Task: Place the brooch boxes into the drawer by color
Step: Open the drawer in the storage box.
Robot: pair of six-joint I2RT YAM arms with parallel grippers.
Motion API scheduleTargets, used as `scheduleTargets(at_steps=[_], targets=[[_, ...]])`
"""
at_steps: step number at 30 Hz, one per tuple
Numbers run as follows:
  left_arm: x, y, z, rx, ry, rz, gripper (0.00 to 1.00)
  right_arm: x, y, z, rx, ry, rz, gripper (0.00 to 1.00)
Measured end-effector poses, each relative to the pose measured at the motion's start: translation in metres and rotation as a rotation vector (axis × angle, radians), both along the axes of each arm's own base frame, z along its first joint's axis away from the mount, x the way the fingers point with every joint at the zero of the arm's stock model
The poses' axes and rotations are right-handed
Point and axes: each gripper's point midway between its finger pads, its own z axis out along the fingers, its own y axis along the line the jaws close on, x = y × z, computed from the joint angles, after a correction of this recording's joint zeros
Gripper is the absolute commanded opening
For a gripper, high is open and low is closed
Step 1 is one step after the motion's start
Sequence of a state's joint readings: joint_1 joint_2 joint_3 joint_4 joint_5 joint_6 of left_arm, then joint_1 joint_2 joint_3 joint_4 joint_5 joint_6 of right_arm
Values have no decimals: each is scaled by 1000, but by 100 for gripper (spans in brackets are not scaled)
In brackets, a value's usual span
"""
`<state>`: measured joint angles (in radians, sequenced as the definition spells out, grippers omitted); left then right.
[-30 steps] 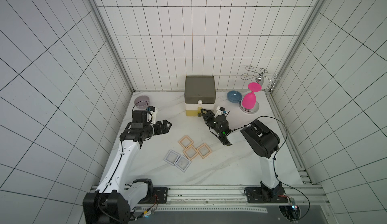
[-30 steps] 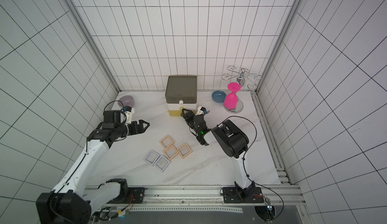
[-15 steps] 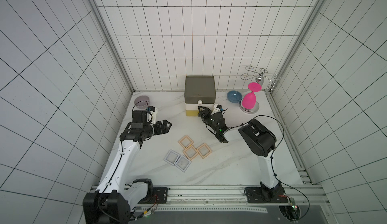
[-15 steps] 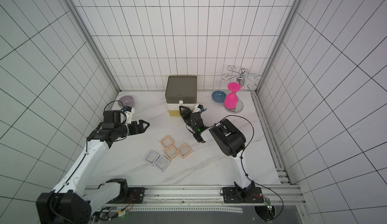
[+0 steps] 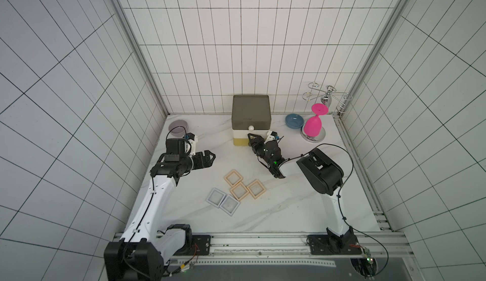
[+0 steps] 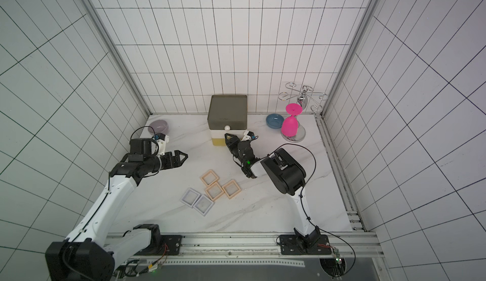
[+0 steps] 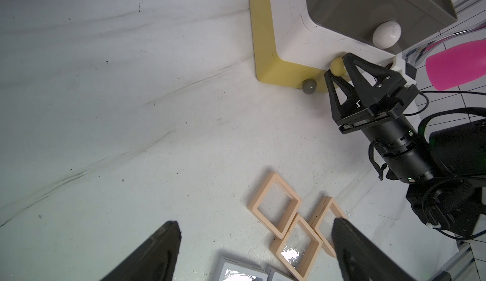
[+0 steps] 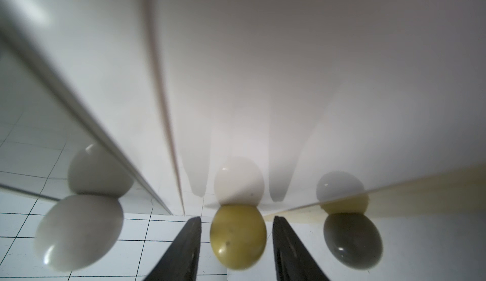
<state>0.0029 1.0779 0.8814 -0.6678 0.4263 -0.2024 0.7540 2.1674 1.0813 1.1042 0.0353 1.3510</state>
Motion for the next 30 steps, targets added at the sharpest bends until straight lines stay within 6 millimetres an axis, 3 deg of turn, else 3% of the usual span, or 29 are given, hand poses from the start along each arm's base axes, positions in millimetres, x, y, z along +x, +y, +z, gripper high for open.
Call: scheduleTargets(at_steps=[6, 19, 30], targets=[[0, 0, 0, 0, -1, 0, 94, 3, 0, -1, 19, -2, -10, 25], [1, 0, 1, 0, -6, 1, 94, -1, 0, -2, 25, -5, -6, 24], [-2, 2, -2, 4, -2, 13, 94, -54, -9, -3, 39, 17, 38, 24]])
